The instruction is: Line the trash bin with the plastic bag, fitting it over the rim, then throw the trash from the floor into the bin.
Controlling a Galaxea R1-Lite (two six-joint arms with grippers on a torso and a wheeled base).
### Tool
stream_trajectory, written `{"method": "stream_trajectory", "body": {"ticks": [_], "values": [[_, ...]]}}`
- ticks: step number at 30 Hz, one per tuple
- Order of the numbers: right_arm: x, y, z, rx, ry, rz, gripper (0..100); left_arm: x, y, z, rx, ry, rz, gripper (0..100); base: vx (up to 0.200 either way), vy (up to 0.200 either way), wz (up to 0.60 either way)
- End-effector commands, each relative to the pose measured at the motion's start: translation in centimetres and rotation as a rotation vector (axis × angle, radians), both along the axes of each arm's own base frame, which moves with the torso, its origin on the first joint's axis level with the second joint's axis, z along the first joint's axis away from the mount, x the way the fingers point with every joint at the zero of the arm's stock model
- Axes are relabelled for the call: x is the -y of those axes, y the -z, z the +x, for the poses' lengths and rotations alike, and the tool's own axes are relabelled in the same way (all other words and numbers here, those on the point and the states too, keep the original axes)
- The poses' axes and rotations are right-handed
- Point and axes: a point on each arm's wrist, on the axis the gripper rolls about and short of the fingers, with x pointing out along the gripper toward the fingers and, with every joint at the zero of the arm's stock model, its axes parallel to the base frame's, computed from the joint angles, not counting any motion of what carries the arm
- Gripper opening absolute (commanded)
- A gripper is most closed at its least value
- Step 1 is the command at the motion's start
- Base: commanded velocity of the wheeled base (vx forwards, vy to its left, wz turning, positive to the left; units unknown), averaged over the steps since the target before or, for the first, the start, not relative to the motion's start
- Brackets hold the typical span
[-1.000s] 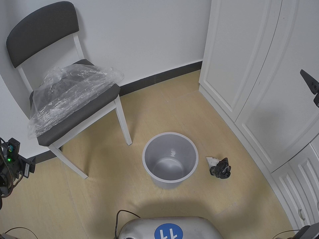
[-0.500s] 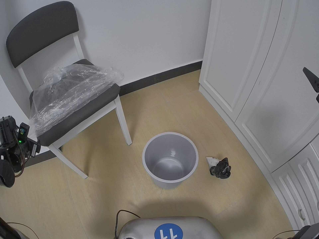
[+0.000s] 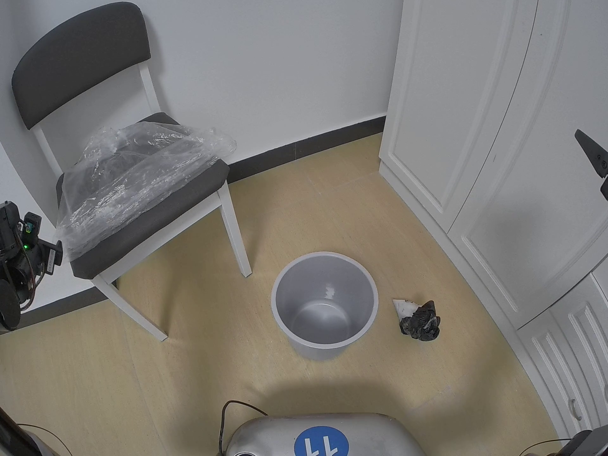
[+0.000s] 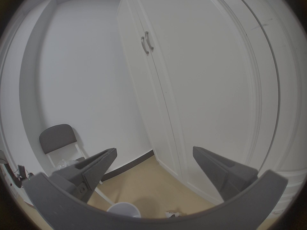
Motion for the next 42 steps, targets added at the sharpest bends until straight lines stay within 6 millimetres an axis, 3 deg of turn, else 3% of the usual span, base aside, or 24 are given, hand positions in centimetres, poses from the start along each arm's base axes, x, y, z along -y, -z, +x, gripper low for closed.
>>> {"method": "stream_trajectory", "body": {"ticks": [1, 5, 8, 13, 16, 29, 36, 42], "values": [[0.0, 0.1, 0.2, -0.007, -0.001, 0.000, 100, -0.4, -3.3, 0.3, 0.165, -0.020, -0.031, 100, 0.000, 0.000, 0.00], [0.0, 0.1, 0.2, -0.004, -0.001, 0.001, 100, -0.4, -4.1, 0.0, 0.196, -0.014, -0.063, 100, 0.000, 0.000, 0.00], [0.0, 0.2, 0.2, -0.006, -0.001, 0.001, 100, -0.1, -3.1, -0.7, 0.150, 0.017, -0.085, 100, 0.000, 0.000, 0.00], [0.0, 0.3, 0.1, -0.013, -0.001, -0.002, 100, 1.1, -0.3, -3.7, -0.009, 0.078, -0.133, 100, 0.000, 0.000, 0.00], [0.0, 0.6, 0.2, -0.024, -0.002, -0.006, 100, 1.0, 0.5, -4.1, -0.059, 0.068, -0.140, 100, 0.000, 0.000, 0.00], [-0.1, 0.8, 0.3, -0.029, -0.023, -0.012, 100, -0.5, 2.9, -1.0, -0.097, 0.047, -0.155, 100, 0.000, 0.000, 0.00], [-0.1, 0.8, 0.3, -0.029, -0.026, -0.012, 100, -1.1, 2.5, 0.5, -0.051, 0.048, -0.135, 100, 0.000, 0.000, 0.00], [-0.1, 0.7, 0.4, -0.026, -0.023, -0.010, 100, -1.2, 0.6, 1.9, 0.027, 0.066, -0.113, 100, 0.000, 0.000, 0.00]]}}
